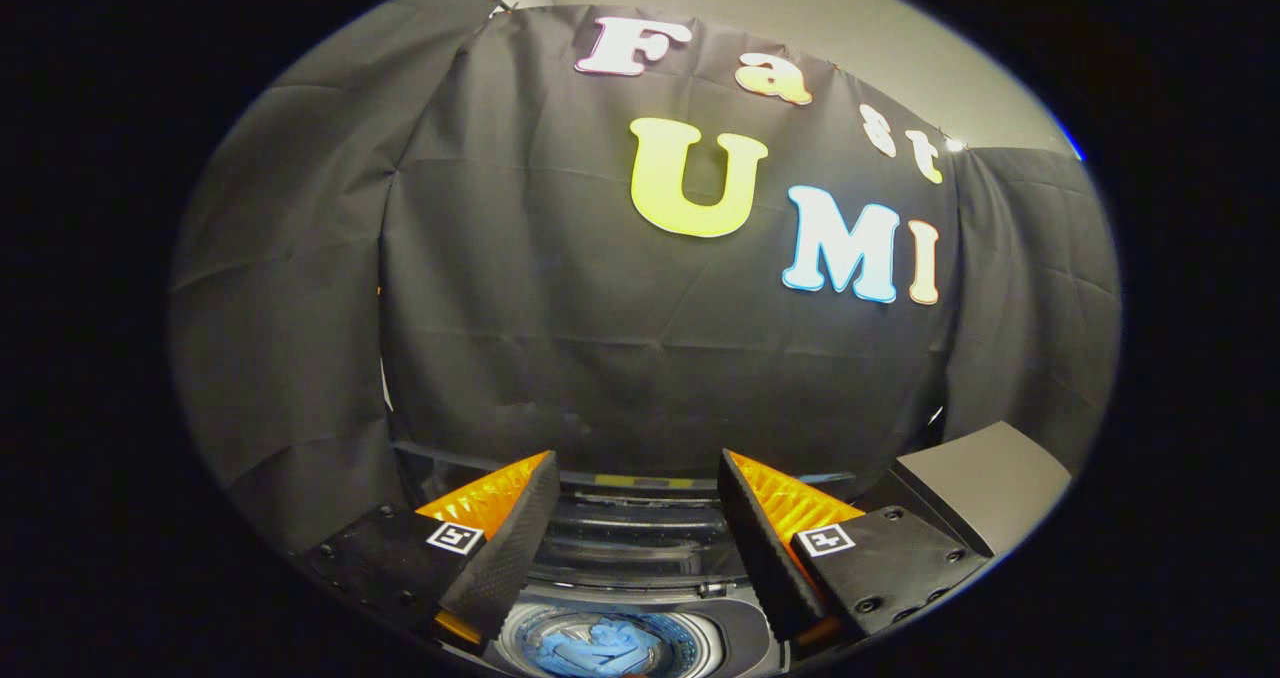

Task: Put the clothes into the washing machine and then close the washing machine lid.

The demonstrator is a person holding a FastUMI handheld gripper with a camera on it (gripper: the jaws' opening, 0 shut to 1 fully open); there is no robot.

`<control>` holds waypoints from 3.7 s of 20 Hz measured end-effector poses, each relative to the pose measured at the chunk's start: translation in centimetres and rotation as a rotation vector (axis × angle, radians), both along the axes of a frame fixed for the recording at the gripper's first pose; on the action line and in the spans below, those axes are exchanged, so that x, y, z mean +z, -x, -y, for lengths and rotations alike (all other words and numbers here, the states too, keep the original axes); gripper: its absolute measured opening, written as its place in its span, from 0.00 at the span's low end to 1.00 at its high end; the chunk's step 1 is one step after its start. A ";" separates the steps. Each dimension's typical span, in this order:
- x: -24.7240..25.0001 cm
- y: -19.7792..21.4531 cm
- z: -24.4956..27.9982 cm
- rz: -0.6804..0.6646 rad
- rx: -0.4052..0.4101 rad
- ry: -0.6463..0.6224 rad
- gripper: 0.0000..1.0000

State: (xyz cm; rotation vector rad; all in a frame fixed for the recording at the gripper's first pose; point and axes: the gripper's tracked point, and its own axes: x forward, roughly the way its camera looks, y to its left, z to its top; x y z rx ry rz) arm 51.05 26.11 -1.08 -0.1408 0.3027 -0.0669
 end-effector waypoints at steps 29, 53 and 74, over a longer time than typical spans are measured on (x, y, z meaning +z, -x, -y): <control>-4.9 -5.5 0.3 -0.099 -0.028 -0.105 0.98; -6.1 5.3 -0.3 -0.081 -0.042 -0.092 0.98; -16.0 14.3 -0.7 -0.249 -0.042 -0.043 0.98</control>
